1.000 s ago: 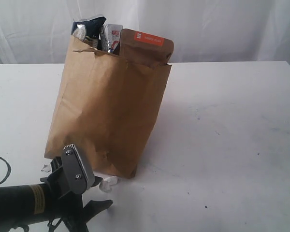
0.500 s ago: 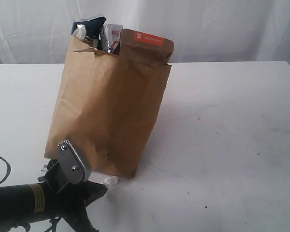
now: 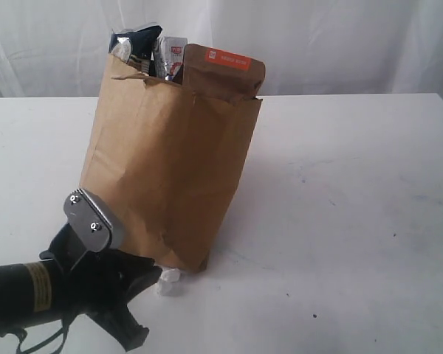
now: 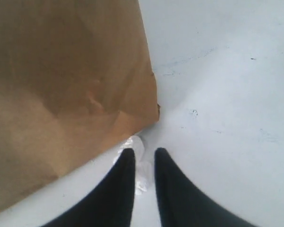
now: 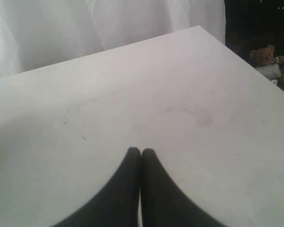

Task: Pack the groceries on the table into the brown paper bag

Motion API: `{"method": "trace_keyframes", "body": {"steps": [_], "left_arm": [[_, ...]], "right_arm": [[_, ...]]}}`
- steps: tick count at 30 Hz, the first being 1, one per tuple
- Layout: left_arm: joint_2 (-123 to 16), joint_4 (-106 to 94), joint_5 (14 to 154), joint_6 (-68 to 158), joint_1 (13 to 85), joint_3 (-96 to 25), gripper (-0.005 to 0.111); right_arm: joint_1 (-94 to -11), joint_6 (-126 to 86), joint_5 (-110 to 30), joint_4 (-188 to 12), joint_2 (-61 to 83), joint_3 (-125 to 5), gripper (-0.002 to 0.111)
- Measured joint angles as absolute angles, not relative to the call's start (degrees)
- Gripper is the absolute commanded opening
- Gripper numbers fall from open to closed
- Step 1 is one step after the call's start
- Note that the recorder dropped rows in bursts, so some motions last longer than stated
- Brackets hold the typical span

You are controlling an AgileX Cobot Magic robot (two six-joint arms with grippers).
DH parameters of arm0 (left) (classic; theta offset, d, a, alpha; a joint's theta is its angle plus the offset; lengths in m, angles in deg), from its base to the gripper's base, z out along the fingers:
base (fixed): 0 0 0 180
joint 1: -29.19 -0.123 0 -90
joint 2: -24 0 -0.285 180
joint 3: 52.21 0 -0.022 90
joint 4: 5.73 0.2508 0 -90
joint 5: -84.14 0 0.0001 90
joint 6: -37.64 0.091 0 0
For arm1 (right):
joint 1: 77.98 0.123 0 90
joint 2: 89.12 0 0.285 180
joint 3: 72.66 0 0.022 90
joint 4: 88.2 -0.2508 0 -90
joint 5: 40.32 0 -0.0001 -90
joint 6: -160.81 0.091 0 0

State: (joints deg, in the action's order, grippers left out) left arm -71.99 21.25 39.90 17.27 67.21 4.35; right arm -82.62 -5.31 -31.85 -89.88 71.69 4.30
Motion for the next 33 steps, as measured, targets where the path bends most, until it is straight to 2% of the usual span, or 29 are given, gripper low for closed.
{"method": "trace_keyframes", "body": {"steps": [4, 17, 19, 27, 33], "left_arm": [[-77.15, 19.92, 35.48, 17.27, 67.21, 4.35, 0.054], [-86.31, 17.9, 32.35, 23.5, 67.21, -0.09, 0.053], [-86.29, 18.11, 32.91, 23.39, 67.21, -0.44, 0.046], [-86.29, 19.5, 34.37, 23.39, 67.21, -0.86, 0.001], [-86.29, 19.84, 33.28, 23.28, 67.21, -0.86, 0.0]], "right_arm": [[-82.62, -5.31, -31.85, -89.88, 71.69, 4.3, 0.0], [-82.62, -5.31, -31.85, -89.88, 71.69, 4.3, 0.0], [-82.62, -5.31, -31.85, -89.88, 71.69, 4.3, 0.0], [-82.62, -5.31, -31.85, -89.88, 71.69, 4.3, 0.0], [-82.62, -5.31, -31.85, -89.88, 71.69, 4.3, 0.0]]}}
